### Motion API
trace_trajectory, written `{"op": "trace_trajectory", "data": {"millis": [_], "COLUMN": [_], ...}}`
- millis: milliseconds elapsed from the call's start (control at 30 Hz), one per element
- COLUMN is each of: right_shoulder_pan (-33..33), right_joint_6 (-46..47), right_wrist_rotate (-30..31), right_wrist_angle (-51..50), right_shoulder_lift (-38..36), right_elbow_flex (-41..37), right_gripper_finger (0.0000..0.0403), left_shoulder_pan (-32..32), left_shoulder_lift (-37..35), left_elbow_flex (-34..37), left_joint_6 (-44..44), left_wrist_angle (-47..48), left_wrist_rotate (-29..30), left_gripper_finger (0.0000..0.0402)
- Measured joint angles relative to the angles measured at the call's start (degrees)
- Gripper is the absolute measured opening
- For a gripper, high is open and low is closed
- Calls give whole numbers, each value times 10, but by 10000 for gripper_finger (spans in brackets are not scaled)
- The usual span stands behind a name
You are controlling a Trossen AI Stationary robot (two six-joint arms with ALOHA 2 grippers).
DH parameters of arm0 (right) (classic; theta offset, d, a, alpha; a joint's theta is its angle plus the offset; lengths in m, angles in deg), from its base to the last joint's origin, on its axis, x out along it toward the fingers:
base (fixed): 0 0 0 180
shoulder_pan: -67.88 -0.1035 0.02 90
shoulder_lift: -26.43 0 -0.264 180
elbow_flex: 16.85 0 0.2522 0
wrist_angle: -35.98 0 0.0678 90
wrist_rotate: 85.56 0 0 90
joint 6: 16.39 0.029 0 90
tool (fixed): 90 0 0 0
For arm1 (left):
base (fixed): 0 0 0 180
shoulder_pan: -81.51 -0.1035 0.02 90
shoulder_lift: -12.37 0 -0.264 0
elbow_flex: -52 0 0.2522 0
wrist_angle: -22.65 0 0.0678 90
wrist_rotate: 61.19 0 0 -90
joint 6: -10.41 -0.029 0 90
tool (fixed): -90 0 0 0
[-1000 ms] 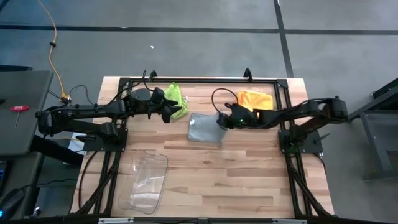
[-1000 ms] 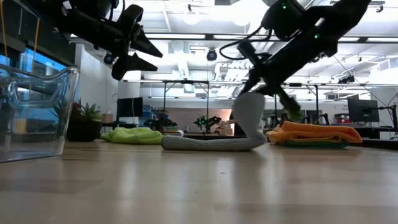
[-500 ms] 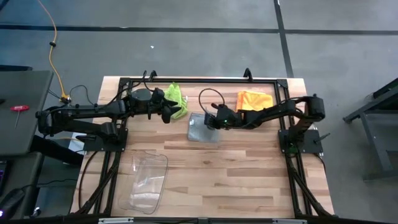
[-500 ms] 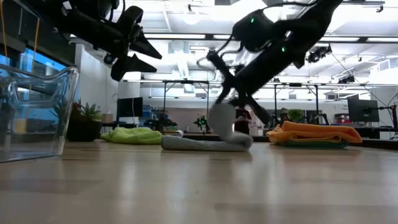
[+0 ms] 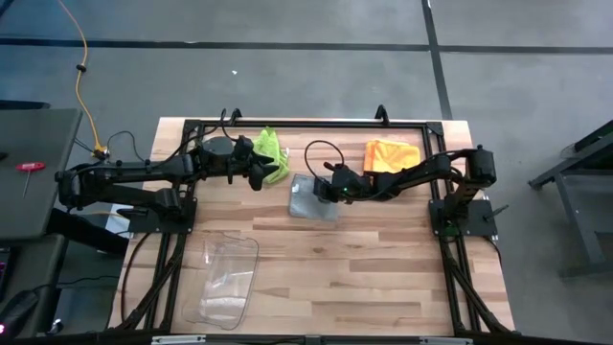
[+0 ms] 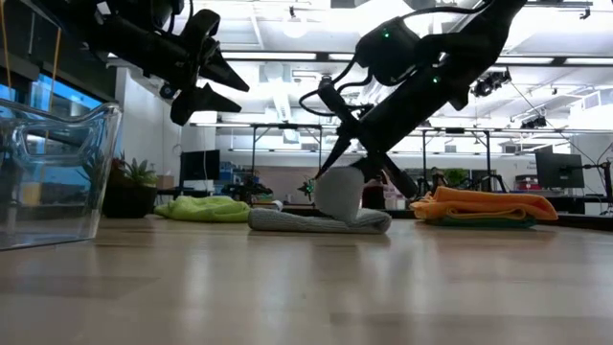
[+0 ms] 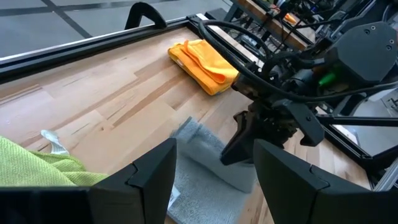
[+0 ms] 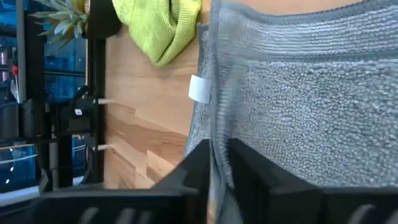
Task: Fold microfiber towels
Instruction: Fold the light blue towel
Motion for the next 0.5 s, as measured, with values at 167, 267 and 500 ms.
{"op": "trace_trajectory", "data": {"millis": [167, 267, 500], "right_shoulder_pan": [2, 4, 13], "right_joint_6": [0, 4, -38], "right_wrist_rotate": [-2, 7, 7], "right_wrist_angle": [59, 91, 198], "right_shoulder_lift": [0, 0, -1], "right_elbow_flex": [0, 0, 0], "right_gripper_finger": [141, 195, 266], "left_shoulder_pan": [0, 0, 0], "left_shoulder_lift": [0, 0, 0], "left_elbow_flex": [0, 0, 0], "left_joint_6": [0, 0, 0], "left_wrist_angle": [0, 0, 0], "left_wrist_rotate": [0, 0, 0], "left_gripper_finger": [202, 202, 202]}}
